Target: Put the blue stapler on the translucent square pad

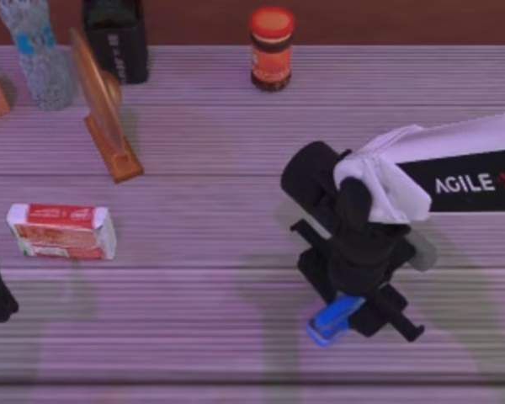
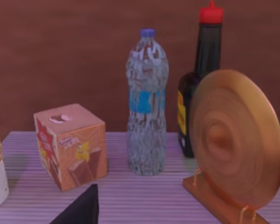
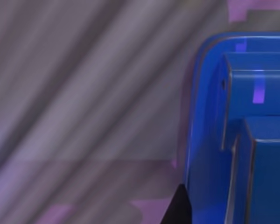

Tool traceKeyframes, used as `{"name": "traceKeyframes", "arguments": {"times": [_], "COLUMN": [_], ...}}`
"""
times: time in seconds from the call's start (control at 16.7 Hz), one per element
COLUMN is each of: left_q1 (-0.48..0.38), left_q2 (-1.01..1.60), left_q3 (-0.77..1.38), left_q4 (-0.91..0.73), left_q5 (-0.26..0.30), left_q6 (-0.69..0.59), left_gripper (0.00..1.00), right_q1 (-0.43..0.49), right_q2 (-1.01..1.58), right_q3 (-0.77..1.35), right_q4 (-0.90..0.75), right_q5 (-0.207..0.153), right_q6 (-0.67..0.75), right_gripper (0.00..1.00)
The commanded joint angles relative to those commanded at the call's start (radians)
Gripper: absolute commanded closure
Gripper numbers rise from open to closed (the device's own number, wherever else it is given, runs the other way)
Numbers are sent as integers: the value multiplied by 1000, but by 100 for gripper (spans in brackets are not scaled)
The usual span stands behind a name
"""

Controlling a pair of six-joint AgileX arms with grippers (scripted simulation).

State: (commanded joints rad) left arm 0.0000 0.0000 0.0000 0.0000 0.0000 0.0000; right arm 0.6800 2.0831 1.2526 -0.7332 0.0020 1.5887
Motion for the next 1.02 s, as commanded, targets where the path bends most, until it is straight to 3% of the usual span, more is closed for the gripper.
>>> {"name": "traceKeyframes", "arguments": {"times": [0.6, 1.02], "left_q1": [0, 0], "left_q2": [0, 0], "left_q3": [0, 0], "left_q4": [0, 0], "left_q5": [0, 0], "left_q6": [0, 0], "left_gripper": [0, 0], "right_q1": [-2, 5], "right_q2": [-8, -122], "right_q3": [13, 170], "right_q4": [-17, -308], "right_q5": [0, -1], "right_q6": [4, 3], "right_gripper": [100, 100]}}
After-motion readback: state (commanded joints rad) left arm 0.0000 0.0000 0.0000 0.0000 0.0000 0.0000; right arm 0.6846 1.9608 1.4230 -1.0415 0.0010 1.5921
